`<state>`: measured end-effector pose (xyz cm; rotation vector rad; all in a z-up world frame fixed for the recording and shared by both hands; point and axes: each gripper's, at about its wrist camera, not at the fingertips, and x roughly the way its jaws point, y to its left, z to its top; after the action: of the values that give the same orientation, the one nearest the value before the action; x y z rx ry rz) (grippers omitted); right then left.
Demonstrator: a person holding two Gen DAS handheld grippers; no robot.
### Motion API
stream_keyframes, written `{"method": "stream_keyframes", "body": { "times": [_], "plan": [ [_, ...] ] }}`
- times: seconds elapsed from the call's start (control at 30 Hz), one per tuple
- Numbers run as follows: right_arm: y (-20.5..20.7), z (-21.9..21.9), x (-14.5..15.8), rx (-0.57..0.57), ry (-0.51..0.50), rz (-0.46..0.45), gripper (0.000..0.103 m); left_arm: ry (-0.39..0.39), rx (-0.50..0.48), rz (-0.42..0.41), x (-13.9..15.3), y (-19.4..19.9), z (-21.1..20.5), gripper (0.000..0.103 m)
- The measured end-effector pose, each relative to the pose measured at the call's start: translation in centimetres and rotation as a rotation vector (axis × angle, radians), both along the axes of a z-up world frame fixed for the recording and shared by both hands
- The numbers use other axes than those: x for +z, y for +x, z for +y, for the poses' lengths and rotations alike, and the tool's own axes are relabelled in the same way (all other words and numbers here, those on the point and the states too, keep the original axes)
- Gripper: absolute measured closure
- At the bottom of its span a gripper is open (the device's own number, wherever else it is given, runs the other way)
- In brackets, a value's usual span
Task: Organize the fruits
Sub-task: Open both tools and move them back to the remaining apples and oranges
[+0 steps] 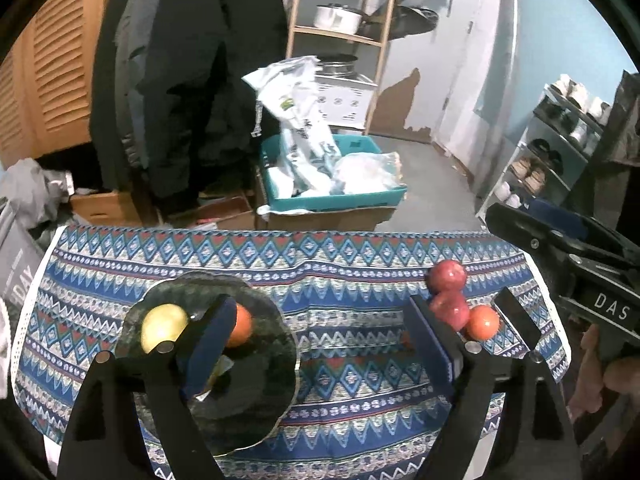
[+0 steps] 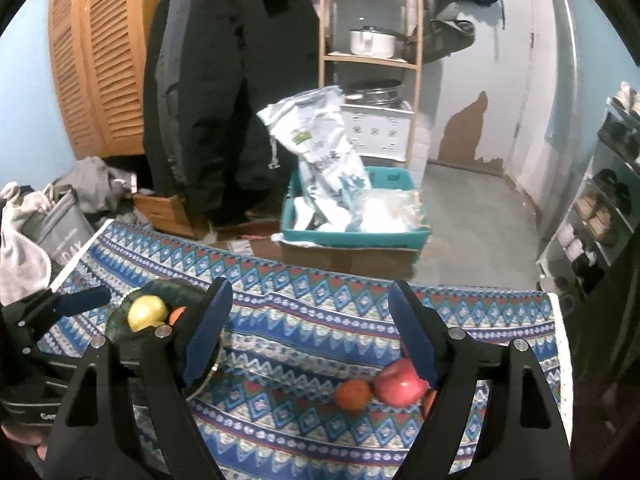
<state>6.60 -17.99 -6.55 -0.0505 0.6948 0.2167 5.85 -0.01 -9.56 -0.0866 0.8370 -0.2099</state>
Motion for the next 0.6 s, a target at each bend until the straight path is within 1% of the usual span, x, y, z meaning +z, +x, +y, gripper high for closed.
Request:
{"method": "stream_keyframes", "body": {
  "times": [0.37,0.6],
  "plan": [
    [-1.7,-5.7,0.4,-0.097,0.009,-0.024,0.022,0.007,-0.07,-0.024,1.4,0.0,-4.7,0.016],
    [-2.5,-9.6,0.1,-0.166,0.013,-0.022,0.022,0.028,-0.122,-0.018,1.3,0.2,-7.8,0.016]
  ]
}}
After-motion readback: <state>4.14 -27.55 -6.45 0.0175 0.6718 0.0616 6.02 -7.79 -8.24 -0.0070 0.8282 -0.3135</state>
